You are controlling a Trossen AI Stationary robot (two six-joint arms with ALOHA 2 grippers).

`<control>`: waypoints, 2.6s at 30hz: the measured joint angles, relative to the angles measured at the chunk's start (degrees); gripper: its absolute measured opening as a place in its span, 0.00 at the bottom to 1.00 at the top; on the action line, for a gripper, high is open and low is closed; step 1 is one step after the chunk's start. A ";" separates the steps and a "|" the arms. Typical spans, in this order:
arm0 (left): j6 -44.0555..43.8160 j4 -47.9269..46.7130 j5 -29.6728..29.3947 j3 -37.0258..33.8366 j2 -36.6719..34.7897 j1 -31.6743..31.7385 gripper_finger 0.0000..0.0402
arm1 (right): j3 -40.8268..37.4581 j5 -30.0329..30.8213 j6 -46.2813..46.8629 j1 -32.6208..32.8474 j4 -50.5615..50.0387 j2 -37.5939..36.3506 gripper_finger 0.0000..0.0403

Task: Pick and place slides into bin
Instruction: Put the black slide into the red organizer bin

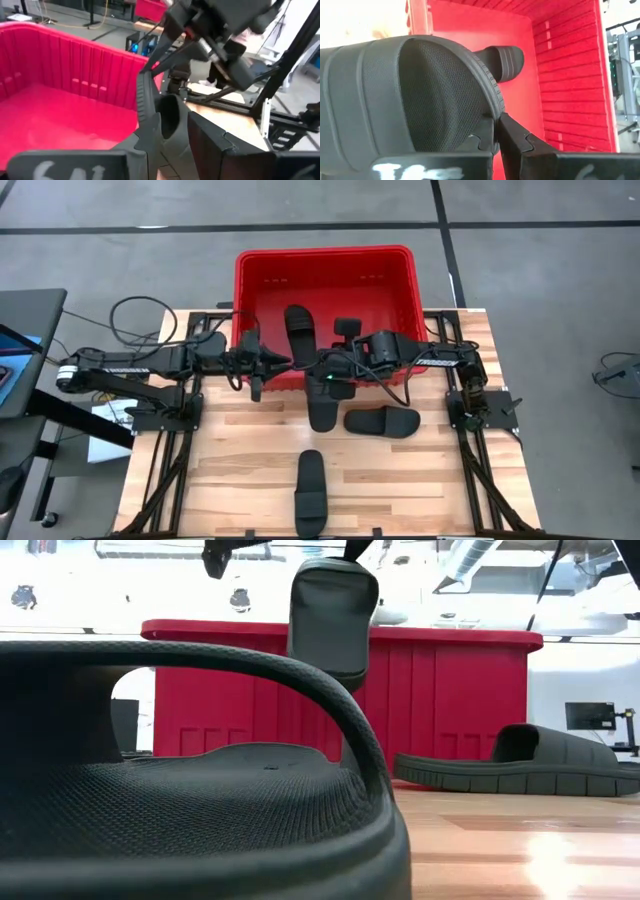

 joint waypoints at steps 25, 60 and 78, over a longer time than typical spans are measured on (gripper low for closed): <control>4.19 3.67 -2.11 0.02 5.82 0.87 0.26 | 0.00 -0.06 -3.92 0.76 4.03 0.00 0.00; -4.00 7.54 -1.71 0.11 10.03 0.85 0.55 | -0.02 0.04 -5.98 1.09 6.81 0.02 0.00; 0.58 7.56 -2.00 3.91 14.13 0.87 0.08 | -0.02 0.00 -5.85 1.11 6.77 0.02 0.00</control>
